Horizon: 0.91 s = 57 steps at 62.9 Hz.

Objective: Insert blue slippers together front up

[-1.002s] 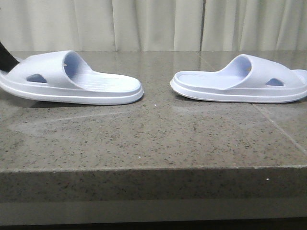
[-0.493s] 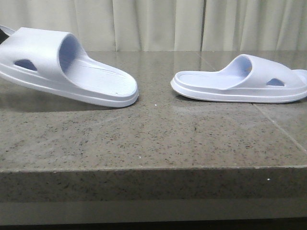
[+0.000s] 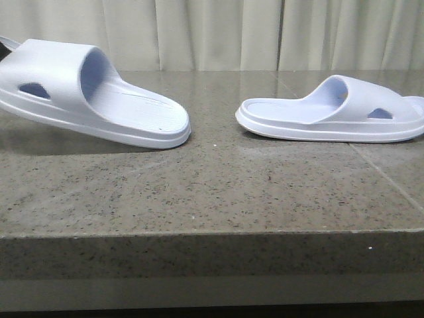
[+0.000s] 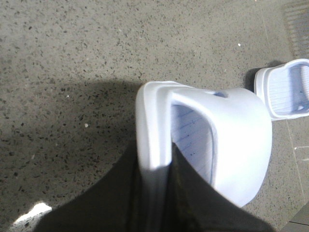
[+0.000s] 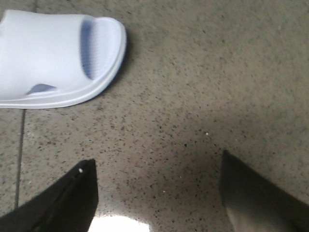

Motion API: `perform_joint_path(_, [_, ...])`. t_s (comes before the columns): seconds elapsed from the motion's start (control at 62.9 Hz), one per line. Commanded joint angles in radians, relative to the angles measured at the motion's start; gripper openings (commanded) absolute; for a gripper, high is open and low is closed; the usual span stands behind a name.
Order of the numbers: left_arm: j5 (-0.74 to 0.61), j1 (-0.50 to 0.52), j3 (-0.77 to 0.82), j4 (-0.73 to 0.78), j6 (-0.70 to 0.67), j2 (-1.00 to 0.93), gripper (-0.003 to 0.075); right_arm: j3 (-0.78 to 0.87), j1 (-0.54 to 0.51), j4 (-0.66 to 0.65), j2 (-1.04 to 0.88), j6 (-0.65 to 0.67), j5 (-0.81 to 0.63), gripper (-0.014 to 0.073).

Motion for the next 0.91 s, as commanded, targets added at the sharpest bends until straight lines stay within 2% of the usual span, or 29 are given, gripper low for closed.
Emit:
perform_joint_path(0.0, [0.003, -0.005, -0.023, -0.051, 0.005, -0.042, -0.0020, -0.053, -0.066, 0.084, 0.071, -0.058, -0.022, 0.0549])
perform_joint_path(0.239, [0.003, -0.005, -0.023, -0.051, 0.005, -0.042, -0.0020, -0.095, -0.182, 0.491, 0.282, -0.357, -0.013, 0.0545])
perform_joint_path(0.398, [0.003, -0.005, -0.023, -0.051, 0.005, -0.042, -0.0020, -0.135, -0.204, 0.689, 0.410, -0.507, 0.011, 0.0446])
perform_joint_path(0.525, [0.003, -0.005, -0.023, -0.051, 0.005, -0.042, -0.0020, -0.167, -0.204, 0.775, 0.495, -0.573, 0.010, 0.0377])
perform_joint_path(0.891, [0.003, -0.005, -0.023, -0.051, 0.005, -0.042, -0.0020, -0.242, -0.204, 0.837, 0.663, -0.642, 0.010, 0.0374])
